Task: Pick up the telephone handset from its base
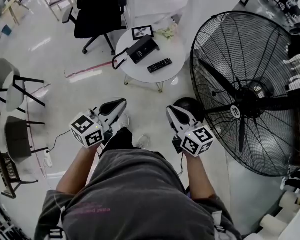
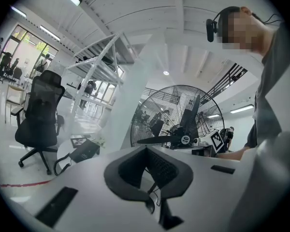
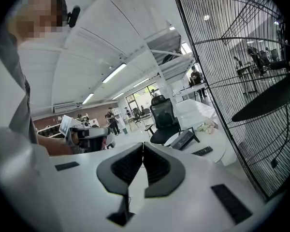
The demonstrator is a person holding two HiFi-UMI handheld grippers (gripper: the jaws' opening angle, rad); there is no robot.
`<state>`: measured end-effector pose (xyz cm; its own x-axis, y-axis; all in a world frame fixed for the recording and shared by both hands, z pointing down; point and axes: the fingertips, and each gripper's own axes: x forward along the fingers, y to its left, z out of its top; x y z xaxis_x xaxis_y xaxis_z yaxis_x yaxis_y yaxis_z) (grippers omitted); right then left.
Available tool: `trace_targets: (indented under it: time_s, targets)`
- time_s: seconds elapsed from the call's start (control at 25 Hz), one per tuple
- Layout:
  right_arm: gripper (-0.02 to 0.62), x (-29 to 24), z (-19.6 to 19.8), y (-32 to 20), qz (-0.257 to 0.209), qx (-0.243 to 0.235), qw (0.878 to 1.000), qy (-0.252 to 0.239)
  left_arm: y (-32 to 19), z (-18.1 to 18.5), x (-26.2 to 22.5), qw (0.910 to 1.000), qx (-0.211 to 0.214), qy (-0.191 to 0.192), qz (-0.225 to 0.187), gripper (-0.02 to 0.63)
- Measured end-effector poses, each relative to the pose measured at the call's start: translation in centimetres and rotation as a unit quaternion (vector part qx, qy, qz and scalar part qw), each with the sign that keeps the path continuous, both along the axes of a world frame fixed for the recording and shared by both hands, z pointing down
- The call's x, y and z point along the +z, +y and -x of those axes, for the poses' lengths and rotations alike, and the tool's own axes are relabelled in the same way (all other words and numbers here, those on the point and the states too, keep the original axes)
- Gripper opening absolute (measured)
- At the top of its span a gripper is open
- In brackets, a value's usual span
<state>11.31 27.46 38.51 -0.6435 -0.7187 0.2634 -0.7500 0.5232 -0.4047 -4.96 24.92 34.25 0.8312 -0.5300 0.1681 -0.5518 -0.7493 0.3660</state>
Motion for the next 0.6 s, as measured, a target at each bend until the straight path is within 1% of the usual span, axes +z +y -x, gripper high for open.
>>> trace_targets:
  time_s: [0.36, 0.6]
  targets:
    - [0.021, 0.7, -0.3, -3.7, 0.015, 0.009, 1.0, 0.003, -3.9, -0.3, 0.7, 0.9999, 0.008, 0.005, 0.012, 0.014]
    - [0.021, 1.4, 0.9, -8.2, 0.025, 0.01, 1.0, 0.005, -8.7, 0.6, 1.6, 0.9997, 0.012, 0.007, 0.021, 0.014]
